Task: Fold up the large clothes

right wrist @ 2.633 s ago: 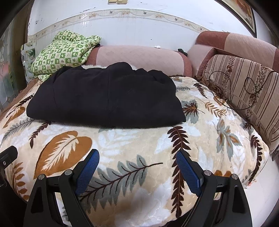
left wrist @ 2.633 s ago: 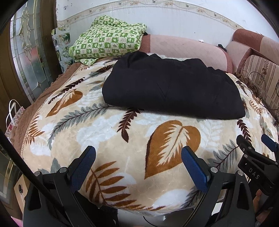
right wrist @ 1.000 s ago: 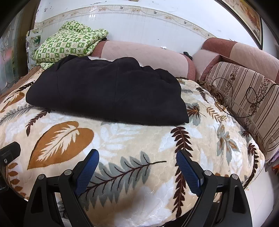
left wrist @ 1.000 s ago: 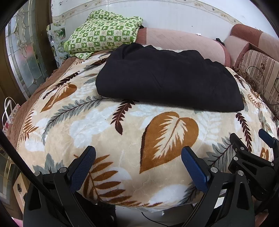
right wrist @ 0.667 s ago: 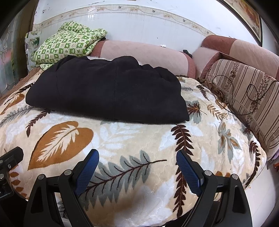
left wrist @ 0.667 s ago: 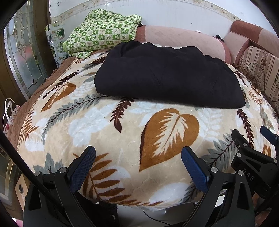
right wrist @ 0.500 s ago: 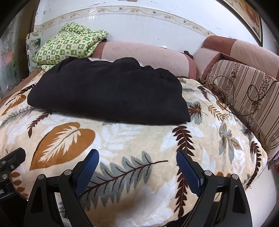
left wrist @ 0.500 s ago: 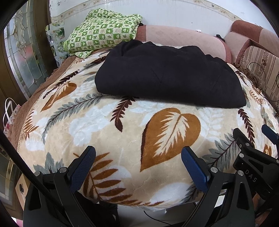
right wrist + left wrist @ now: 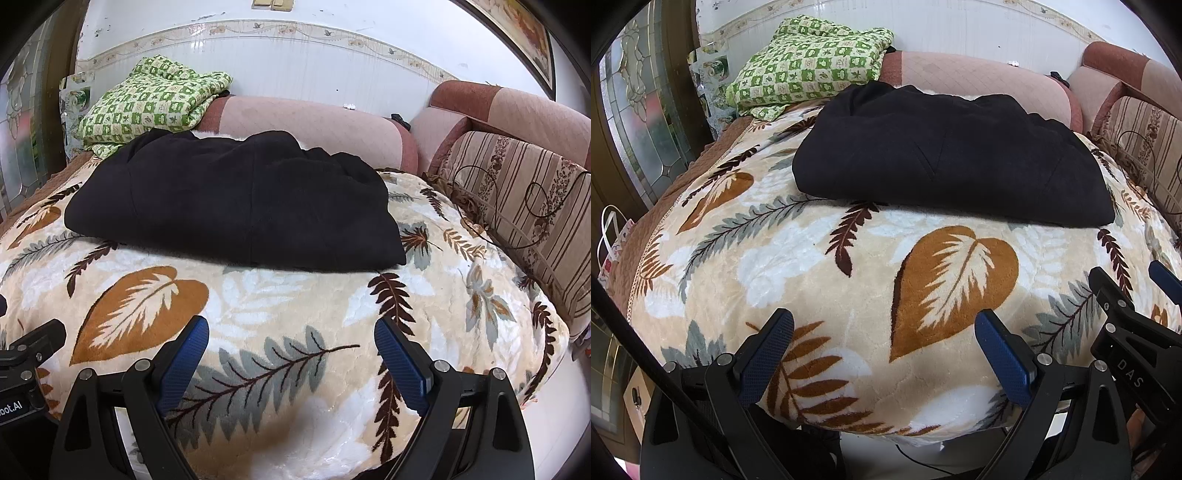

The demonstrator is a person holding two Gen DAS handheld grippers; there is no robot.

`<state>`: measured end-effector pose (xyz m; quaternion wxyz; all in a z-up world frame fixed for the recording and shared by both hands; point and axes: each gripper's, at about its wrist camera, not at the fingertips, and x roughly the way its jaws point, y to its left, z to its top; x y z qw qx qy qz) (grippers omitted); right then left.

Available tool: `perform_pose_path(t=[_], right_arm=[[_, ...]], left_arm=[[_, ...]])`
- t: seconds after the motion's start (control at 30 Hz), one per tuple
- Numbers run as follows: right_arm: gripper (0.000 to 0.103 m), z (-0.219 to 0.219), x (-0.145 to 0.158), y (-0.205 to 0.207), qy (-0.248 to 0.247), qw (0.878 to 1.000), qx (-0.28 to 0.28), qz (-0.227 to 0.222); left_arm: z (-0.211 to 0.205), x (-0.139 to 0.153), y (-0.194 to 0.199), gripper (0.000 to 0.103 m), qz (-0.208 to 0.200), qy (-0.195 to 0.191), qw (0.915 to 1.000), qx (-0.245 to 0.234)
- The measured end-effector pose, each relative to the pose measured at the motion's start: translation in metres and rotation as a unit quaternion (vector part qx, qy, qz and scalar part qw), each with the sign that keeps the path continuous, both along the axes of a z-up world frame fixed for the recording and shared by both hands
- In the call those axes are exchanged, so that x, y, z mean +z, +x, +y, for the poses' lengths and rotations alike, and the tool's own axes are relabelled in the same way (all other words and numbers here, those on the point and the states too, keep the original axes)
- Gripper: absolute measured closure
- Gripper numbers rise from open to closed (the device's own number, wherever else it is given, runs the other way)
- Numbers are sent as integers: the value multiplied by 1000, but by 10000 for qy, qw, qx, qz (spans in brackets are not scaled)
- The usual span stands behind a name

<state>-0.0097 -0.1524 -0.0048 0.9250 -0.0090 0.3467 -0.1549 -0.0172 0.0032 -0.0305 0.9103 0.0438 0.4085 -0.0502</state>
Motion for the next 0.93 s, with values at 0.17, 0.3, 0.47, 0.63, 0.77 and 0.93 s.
perform_pose_path(t=[0.17, 0.3, 0.47, 0.63, 0.77, 0.93], right_arm=[[9, 2, -1, 0, -4, 10000, 28, 7], [9, 2, -1, 1, 8, 10000, 44, 13], [9, 2, -1, 1, 42, 10000, 54, 13], [9, 3, -1, 0, 45, 10000, 64, -21], [9, 2, -1, 1, 76, 10000, 62, -2], [9, 1, -3, 3, 141, 9999, 72, 49]], left_arm=[[-1, 0, 1, 5, 13, 2, 10000, 0], [-1, -1, 1, 5, 17, 5, 10000, 0], [-1, -2, 1, 5, 35, 2, 10000, -6], [-1, -2, 1, 5, 32, 5, 10000, -9], [0, -3, 2, 5, 2, 3, 10000, 18], [2, -3, 4, 5, -37, 9, 10000, 46]])
